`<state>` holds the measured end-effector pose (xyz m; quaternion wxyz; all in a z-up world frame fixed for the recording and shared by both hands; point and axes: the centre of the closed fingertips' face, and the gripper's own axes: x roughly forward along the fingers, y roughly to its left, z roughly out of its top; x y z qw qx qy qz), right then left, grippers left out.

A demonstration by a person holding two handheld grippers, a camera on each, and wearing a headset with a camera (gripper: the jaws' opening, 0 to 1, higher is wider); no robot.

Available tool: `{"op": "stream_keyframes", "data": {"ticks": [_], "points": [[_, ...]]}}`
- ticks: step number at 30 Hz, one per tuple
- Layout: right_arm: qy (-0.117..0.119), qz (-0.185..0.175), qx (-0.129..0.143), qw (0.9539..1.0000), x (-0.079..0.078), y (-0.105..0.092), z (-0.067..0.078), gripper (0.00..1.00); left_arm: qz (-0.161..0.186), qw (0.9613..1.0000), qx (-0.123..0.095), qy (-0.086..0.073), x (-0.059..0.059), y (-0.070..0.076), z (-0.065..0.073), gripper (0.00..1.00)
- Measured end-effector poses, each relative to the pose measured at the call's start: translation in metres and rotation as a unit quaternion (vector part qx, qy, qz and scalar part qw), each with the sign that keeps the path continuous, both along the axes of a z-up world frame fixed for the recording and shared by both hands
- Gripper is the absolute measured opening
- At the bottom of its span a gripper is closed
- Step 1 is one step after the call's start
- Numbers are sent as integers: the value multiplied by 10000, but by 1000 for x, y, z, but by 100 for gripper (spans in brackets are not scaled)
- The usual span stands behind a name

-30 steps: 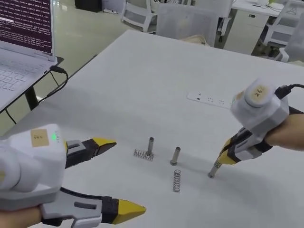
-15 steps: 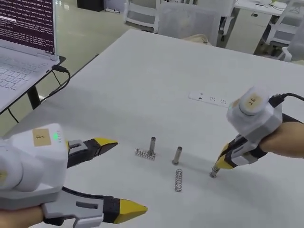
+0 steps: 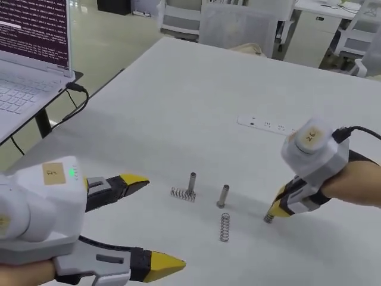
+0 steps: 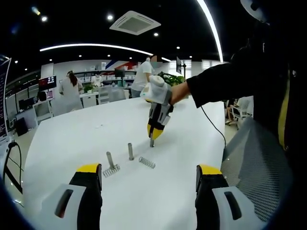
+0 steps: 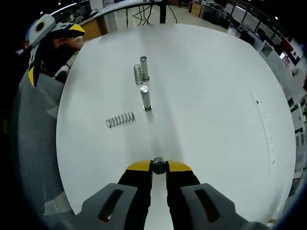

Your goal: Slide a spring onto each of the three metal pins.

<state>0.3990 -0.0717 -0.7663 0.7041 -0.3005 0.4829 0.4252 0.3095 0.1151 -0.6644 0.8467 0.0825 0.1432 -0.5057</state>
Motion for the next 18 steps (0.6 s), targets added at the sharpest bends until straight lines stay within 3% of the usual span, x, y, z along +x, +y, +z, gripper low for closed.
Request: {"op": "stream_keyframes", "data": {"ticks": [18], "points": [[-11,30,-35,10000,-1,0,-3,10,-11,10000,13,16,-1,0,-1,77]]}}
